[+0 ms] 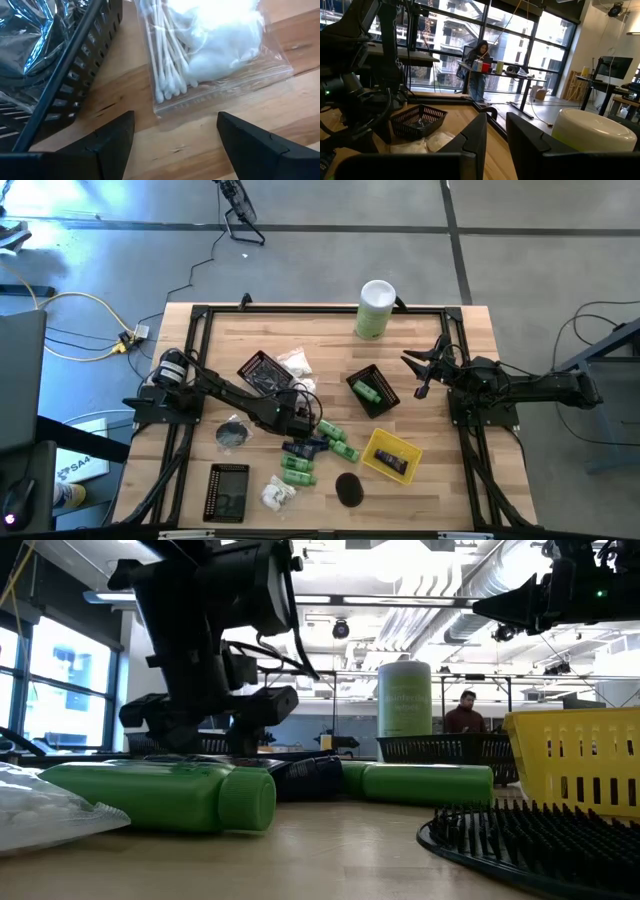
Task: Pick & Place Travel size toiletries
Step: Put the cotton pack into the bottom left black bin
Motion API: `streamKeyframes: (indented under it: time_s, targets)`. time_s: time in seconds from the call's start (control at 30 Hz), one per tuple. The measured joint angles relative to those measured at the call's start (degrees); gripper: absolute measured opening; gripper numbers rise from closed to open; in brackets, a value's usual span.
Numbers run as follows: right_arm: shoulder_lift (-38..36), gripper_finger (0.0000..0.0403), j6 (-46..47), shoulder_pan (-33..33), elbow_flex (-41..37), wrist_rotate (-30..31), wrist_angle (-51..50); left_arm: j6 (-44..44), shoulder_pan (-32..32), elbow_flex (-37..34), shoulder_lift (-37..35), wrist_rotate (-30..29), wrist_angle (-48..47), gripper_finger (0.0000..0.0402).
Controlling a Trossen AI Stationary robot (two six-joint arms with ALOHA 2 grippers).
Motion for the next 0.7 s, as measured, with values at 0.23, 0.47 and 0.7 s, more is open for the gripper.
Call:
streamKeyframes:
  time_s: [0.23,0.47,0.7]
  targets:
    - [0.00,0.0066,0.00,0.01,0.00,0.01,-0.02,0.00,0.00,-0.04,0.11,-1.36,0.47,0.0277]
    - [0.00,0.0066,0.00,0.02,0.00,0.00,-0.04,0.00,0.07,-0.09,0.20,-2.50,1.77,0.0277]
    - [0.00,0.0066,0.00,0.02,0.00,0.00,-0.06,0.02,0.09,-0.09,0.20,-4.17,1.52,0.0277]
